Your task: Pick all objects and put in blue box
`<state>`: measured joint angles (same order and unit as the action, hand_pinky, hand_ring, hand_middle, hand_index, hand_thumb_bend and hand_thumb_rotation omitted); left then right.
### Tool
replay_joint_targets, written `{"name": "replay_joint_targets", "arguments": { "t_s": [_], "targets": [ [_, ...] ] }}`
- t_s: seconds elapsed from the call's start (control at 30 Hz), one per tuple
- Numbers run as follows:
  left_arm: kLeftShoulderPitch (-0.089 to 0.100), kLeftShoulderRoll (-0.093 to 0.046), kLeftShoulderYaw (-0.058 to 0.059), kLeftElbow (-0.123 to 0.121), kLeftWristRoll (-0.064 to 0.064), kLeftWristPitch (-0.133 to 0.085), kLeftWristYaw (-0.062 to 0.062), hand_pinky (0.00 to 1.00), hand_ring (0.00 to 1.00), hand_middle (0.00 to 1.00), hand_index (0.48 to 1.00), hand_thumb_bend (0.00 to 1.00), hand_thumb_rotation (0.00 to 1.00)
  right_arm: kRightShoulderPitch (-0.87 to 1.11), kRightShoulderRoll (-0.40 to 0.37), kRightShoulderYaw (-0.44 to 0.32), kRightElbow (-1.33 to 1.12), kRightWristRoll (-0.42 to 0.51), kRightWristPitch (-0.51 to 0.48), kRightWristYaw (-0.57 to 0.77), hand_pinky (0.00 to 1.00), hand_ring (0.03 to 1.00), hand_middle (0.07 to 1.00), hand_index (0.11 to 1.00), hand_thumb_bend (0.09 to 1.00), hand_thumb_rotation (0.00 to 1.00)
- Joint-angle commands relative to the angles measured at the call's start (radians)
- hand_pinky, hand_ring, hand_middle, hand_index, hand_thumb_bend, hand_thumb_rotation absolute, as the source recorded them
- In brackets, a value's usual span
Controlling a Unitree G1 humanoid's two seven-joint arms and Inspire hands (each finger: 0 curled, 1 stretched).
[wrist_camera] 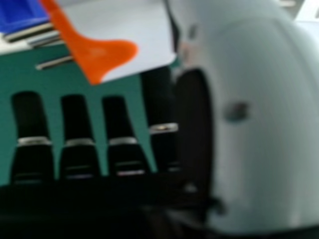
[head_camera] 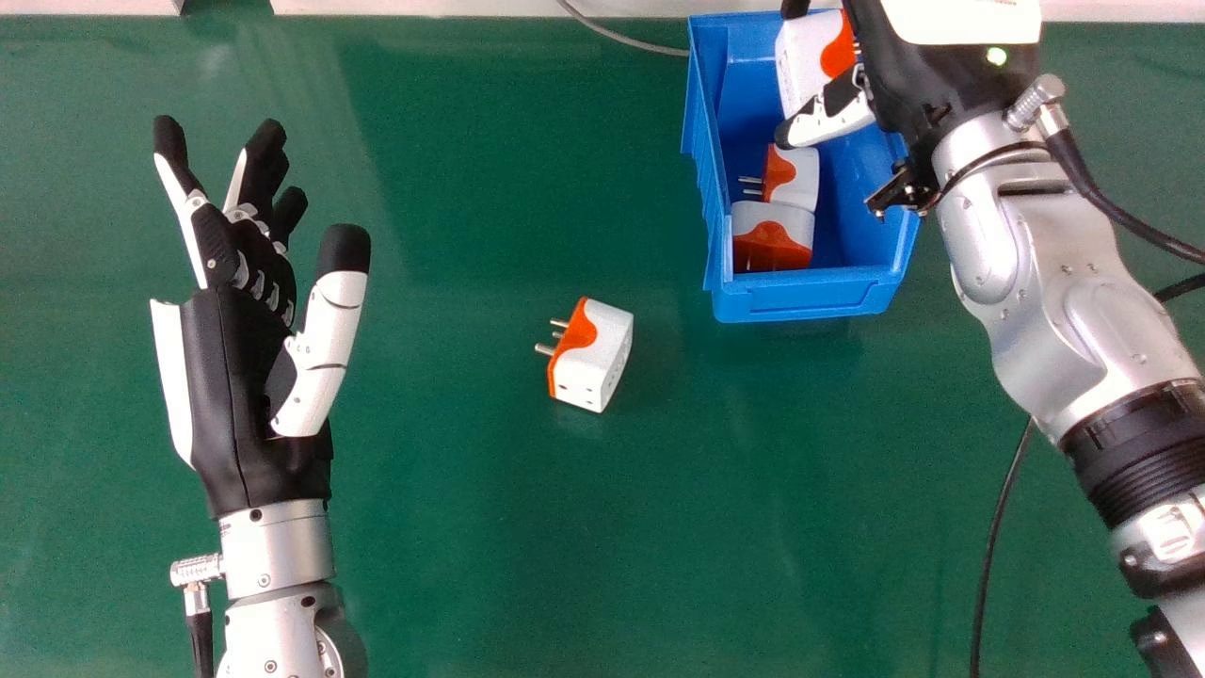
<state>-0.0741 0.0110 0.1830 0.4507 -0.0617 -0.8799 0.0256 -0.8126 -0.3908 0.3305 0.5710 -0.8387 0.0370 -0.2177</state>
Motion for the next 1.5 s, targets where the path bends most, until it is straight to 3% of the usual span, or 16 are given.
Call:
{"name": "replay_joint_targets", "arguments": {
  "t_s": [0.0, 0.07, 0.13, 0.17, 0.2, 0.27, 0.3, 0.37, 0.53, 0.83, 0.97, 1.03, 1.13, 1.23, 1.43, 1.47],
  "targets": [
    [-0.002, 0.007, 0.000, -0.012, -0.001, -0.012, -0.004, 0.92, 0.94, 0.92, 0.910, 0.69, 0.60, -0.031, -0.014, -0.008, -0.052, 0.002, 0.007, 0.000, 0.61, 0.792, 0.843, 0.496, 0.523, 0.13],
    [-0.004, 0.009, -0.001, -0.007, -0.006, -0.019, -0.010, 0.92, 0.94, 0.92, 0.911, 0.69, 0.60, -0.030, -0.017, -0.007, -0.055, 0.005, 0.006, 0.003, 0.62, 0.810, 0.861, 0.496, 0.523, 0.13],
    [-0.005, 0.010, -0.001, -0.003, -0.009, -0.023, -0.015, 0.93, 0.94, 0.92, 0.914, 0.69, 0.60, -0.031, -0.017, -0.007, -0.056, 0.007, 0.015, 0.011, 0.64, 0.850, 0.901, 0.632, 0.740, 0.08],
    [-0.005, 0.010, -0.001, -0.002, -0.013, -0.023, -0.017, 0.93, 0.94, 0.92, 0.914, 0.69, 0.60, -0.031, -0.016, -0.008, -0.059, 0.007, 0.021, 0.017, 0.65, 0.859, 0.909, 0.650, 0.760, 0.08],
    [-0.005, 0.010, -0.001, 0.000, -0.013, -0.023, -0.019, 0.93, 0.94, 0.92, 0.914, 0.69, 0.60, -0.030, -0.017, -0.007, -0.062, 0.007, 0.022, 0.017, 0.65, 0.859, 0.909, 0.650, 0.760, 0.08],
    [-0.006, 0.010, 0.002, 0.003, -0.002, -0.027, -0.010, 0.93, 0.94, 0.92, 0.914, 0.69, 0.60, -0.028, -0.016, -0.010, -0.068, 0.013, 0.022, 0.020, 0.65, 0.866, 0.916, 0.664, 0.777, 0.07],
    [-0.006, 0.010, 0.002, 0.003, -0.002, -0.026, -0.010, 0.93, 0.94, 0.92, 0.914, 0.69, 0.60, -0.027, -0.015, -0.013, -0.068, 0.017, 0.020, 0.019, 0.65, 0.866, 0.916, 0.664, 0.777, 0.07],
    [-0.005, 0.008, 0.001, 0.001, -0.008, -0.024, -0.012, 0.92, 0.94, 0.92, 0.910, 0.69, 0.60, -0.026, -0.013, -0.013, -0.069, 0.020, 0.024, 0.020, 0.70, 0.929, 0.977, 0.767, 0.832, 0.06],
    [-0.004, 0.011, 0.000, 0.003, -0.009, -0.028, -0.015, 0.92, 0.95, 0.93, 0.915, 0.69, 0.60, -0.023, -0.013, -0.015, -0.076, 0.022, 0.026, 0.019, 0.72, 0.974, 0.999, 0.856, 0.850, 0.05],
    [0.012, 0.010, 0.002, -0.009, -0.003, -0.034, -0.017, 0.93, 0.95, 0.93, 0.919, 0.68, 0.61, 0.053, -0.020, -0.050, -0.226, 0.043, 0.014, -0.006, 0.72, 0.977, 1.000, 0.905, 0.861, 0.07],
    [0.025, 0.009, 0.001, -0.022, -0.005, -0.031, -0.017, 0.92, 0.94, 0.93, 0.916, 0.67, 0.60, 0.212, -0.049, -0.084, -0.585, 0.112, 0.004, 0.153, 0.71, 0.919, 0.985, 0.945, 0.862, 0.15],
    [0.027, 0.009, 0.000, -0.021, -0.014, -0.033, -0.023, 0.91, 0.94, 0.92, 0.916, 0.67, 0.60, 0.288, -0.060, -0.093, -0.732, 0.156, 0.007, 0.244, 0.71, 0.911, 0.981, 0.949, 0.867, 0.16],
    [0.030, 0.010, -0.001, -0.023, -0.018, -0.028, -0.026, 0.91, 0.94, 0.92, 0.915, 0.66, 0.60, 0.402, -0.056, -0.079, -0.932, 0.178, 0.069, 0.380, 0.70, 0.904, 0.977, 0.958, 0.879, 0.17],
    [0.034, 0.010, -0.002, -0.027, -0.017, -0.020, -0.026, 0.91, 0.94, 0.92, 0.914, 0.66, 0.59, 0.497, -0.029, -0.029, -1.085, 0.129, 0.170, 0.511, 0.72, 0.927, 0.995, 0.988, 0.933, 0.18],
    [0.037, 0.010, -0.002, -0.033, -0.022, -0.015, -0.029, 0.91, 0.94, 0.93, 0.918, 0.66, 0.58, 0.598, 0.042, 0.093, -1.189, 0.024, 0.280, 0.658, 0.77, 0.981, 1.000, 1.000, 0.924, 0.19],
    [0.038, 0.011, 0.000, -0.034, -0.016, -0.014, -0.026, 0.91, 0.94, 0.93, 0.919, 0.66, 0.58, 0.607, 0.054, 0.113, -1.190, 0.004, 0.289, 0.674, 0.78, 0.981, 1.000, 1.000, 0.914, 0.20]
  ]
}}
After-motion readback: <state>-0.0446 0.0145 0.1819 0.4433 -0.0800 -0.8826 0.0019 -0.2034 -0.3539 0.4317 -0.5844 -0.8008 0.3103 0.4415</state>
